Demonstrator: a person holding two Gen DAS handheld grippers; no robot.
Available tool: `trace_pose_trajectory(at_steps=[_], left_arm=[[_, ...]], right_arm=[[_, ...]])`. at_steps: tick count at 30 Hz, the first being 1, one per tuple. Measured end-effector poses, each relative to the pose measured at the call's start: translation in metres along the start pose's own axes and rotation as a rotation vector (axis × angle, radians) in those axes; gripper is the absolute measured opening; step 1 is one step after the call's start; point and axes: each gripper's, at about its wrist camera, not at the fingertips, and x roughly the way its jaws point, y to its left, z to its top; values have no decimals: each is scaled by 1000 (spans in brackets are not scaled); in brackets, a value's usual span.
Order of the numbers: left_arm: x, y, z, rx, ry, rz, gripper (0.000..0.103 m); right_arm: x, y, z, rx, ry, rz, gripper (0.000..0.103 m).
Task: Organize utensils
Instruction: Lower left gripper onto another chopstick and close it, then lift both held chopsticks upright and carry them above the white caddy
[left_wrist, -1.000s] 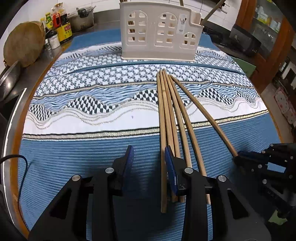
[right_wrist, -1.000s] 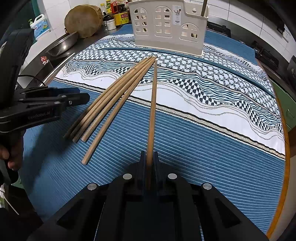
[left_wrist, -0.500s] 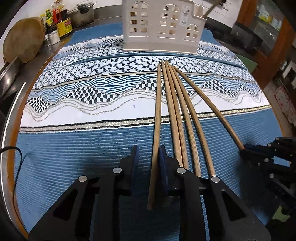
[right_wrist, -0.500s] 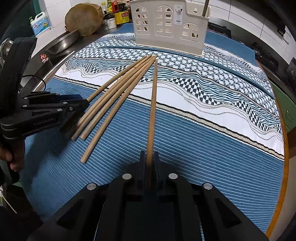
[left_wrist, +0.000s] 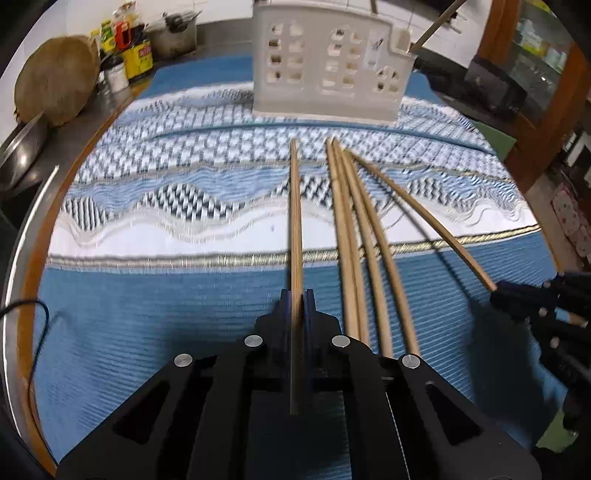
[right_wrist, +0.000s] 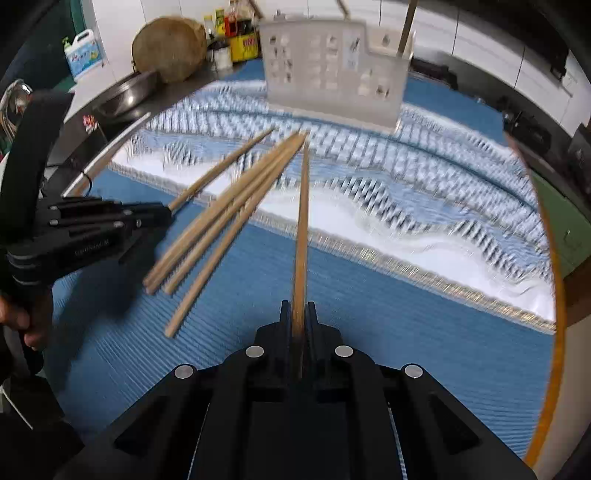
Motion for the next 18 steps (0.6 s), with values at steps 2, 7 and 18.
trace_pose_trajectory(at_steps=[2, 7, 18], left_arm=[[-5, -3, 6, 13, -18, 0, 5], [-18, -7, 23, 29, -73, -4, 5], [-45, -3, 56, 38, -176, -5, 5]], right_arm=[[-14, -5, 10, 2, -46, -11, 7], [-39, -14, 32, -2, -134, -27, 7], [-75, -34, 74, 8, -272, -37, 7]])
